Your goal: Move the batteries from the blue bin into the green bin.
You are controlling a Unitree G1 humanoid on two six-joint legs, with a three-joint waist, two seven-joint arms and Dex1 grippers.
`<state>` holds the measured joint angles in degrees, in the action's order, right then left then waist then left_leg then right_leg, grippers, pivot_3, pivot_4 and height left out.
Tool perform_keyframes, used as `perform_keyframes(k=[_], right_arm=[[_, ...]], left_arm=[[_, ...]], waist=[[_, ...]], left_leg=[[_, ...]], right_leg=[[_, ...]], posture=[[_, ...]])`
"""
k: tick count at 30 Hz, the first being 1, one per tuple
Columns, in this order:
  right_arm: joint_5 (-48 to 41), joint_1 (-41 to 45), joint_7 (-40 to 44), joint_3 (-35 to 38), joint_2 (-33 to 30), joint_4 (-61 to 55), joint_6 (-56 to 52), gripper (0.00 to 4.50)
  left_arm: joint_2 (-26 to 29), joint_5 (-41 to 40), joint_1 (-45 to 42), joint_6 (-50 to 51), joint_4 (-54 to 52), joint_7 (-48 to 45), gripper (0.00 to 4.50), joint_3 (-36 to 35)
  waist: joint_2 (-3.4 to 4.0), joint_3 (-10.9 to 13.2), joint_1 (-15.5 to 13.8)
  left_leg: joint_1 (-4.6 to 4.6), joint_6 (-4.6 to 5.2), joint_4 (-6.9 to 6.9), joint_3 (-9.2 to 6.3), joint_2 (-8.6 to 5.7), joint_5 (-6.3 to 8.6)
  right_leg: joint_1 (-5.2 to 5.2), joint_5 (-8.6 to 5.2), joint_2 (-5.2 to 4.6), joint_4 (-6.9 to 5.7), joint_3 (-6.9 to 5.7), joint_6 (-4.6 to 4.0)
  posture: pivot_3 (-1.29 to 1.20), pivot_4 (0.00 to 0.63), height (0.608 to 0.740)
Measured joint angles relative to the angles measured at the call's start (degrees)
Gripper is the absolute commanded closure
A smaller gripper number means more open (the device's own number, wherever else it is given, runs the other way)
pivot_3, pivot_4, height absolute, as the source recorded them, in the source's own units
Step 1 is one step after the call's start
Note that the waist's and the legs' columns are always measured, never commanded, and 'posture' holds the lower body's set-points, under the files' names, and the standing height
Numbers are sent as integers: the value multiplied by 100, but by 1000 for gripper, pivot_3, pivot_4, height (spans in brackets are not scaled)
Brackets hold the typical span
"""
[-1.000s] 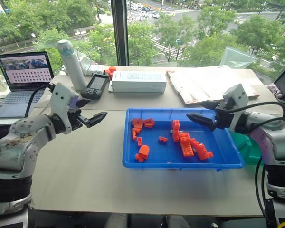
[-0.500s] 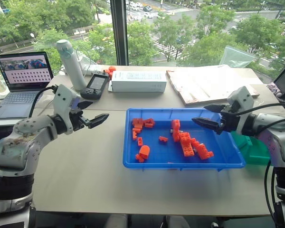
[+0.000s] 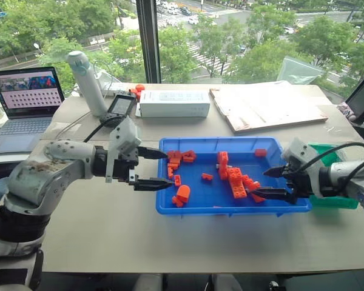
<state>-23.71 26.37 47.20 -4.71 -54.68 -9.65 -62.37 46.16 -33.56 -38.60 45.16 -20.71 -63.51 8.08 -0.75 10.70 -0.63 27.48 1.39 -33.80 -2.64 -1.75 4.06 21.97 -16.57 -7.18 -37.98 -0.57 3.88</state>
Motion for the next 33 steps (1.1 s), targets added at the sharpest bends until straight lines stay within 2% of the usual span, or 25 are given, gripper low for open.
perform_keyframes(k=[4, 8, 13, 15, 19, 23, 25, 27, 30, 33], right_arm=[[87, 78, 5, 6, -60, 151, 76, 4043], [334, 700, -64, -11, -16, 735, 434, 4027], [893, 1459, -377, -163, 642, 1898, 1241, 4027], [1032, 1605, -413, -266, 877, 2281, 1493, 3026], [1218, 1760, -367, -334, 989, 2535, 1789, 1860], [1265, 1676, 0, -340, 579, 2226, 1830, 487], [1116, 1242, 566, -359, -50, 1447, 1696, 487], [970, 931, 998, -384, -417, 903, 1521, 487], [737, 644, 1290, -399, -534, 304, 1175, 487], [743, 411, 1268, -558, -526, 179, 1016, 487]], left_arm=[[2, 84, 42, -41, 0, 19, 0, -6], [3, 185, 46, -86, 8, 59, 0, -17], [-9, 191, 47, -107, 20, 114, 0, -31], [-9, 190, 46, -107, 18, 149, 0, -37], [-5, 189, 47, -103, 7, 219, 0, -56], [15, 184, 82, -80, -88, 265, 0, -124], [-7, 184, 95, -76, -100, 288, 0, -139], [-31, 187, 110, -75, -79, 309, 0, -156], [-125, 190, 67, -84, -53, 321, 0, -126], [-204, 298, -25, -163, 80, 333, 0, -31]], waist=[[0, 0, 2], [1, 1, 9], [-1, 1, 36], [-1, 1, 44], [1, 5, 16], [1, 6, 4], [3, 7, -23], [1, 8, -5], [-1, 8, 47], [-1, 8, 63]], left_leg=[[0, -1, -1, 1, 1, 0], [-1, -3, -2, 4, 3, 2], [-4, -1, 1, 9, 6, 0], [-2, 2, 2, 13, 2, -3], [0, 4, 2, 42, -2, -3], [0, 4, 2, 50, 0, -3], [0, 4, 2, 49, 3, -2], [-3, 8, -4, 55, 15, 2], [-8, 2, -6, 51, 35, 5], [-12, -3, -7, 57, 38, 7]], right_leg=[[1, 0, 1, 0, 1, 0], [7, 2, 4, 1, 4, 2], [6, 3, 11, 1, 6, 1], [-3, 4, 11, -4, 9, 1], [-2, 4, 11, -4, 6, 3], [0, 4, 11, -4, 7, 3], [0, 3, 11, -2, 3, 4], [5, 3, 16, 1, 6, 3], [-7, 7, 20, 0, 15, -2], [-5, 8, 21, -2, 17, 2]], posture=[[0, 150, 740], [0, 150, 740], [0, 150, 740], [0, 150, 740], [0, 150, 740], [0, 150, 740], [0, 150, 740], [0, 150, 740], [0, 150, 740], [0, 150, 740]])
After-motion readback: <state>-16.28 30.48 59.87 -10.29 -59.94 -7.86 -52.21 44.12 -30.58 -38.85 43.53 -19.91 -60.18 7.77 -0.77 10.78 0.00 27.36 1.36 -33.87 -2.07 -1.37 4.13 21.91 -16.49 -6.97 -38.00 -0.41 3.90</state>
